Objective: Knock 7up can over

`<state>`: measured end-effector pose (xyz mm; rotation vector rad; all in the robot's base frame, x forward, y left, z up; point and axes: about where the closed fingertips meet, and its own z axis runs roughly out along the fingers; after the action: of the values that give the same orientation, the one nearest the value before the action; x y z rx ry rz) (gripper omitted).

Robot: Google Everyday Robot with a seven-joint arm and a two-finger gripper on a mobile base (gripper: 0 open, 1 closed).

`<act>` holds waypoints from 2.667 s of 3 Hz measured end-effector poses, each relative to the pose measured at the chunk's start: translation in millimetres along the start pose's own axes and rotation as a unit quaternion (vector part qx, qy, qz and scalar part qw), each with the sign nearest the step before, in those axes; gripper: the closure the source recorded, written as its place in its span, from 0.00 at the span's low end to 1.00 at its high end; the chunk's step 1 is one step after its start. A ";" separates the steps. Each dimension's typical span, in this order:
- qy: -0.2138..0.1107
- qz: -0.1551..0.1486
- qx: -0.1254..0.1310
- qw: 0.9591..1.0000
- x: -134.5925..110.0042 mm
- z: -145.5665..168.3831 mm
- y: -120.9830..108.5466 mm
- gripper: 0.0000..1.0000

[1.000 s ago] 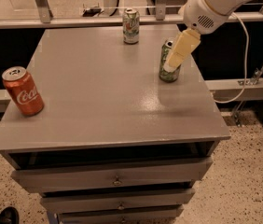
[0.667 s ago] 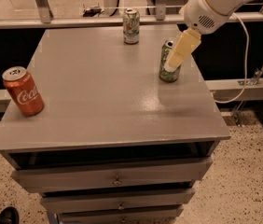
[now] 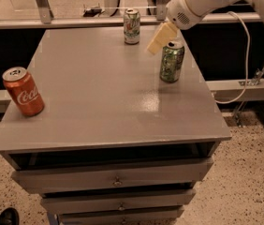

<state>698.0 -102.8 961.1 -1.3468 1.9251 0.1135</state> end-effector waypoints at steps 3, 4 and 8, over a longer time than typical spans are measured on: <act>-0.061 0.076 0.077 0.992 -26.9 98.2 -91.9 0.00; -0.077 0.098 0.081 0.989 -20.8 116.0 -109.2 0.00; -0.149 0.124 0.028 0.981 -52.9 177.2 -117.0 0.23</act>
Offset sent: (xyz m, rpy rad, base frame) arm 0.1435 0.0439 -0.0043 0.2152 -0.1410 -0.1619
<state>897.8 -29.6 909.9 -0.9855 1.8164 0.3603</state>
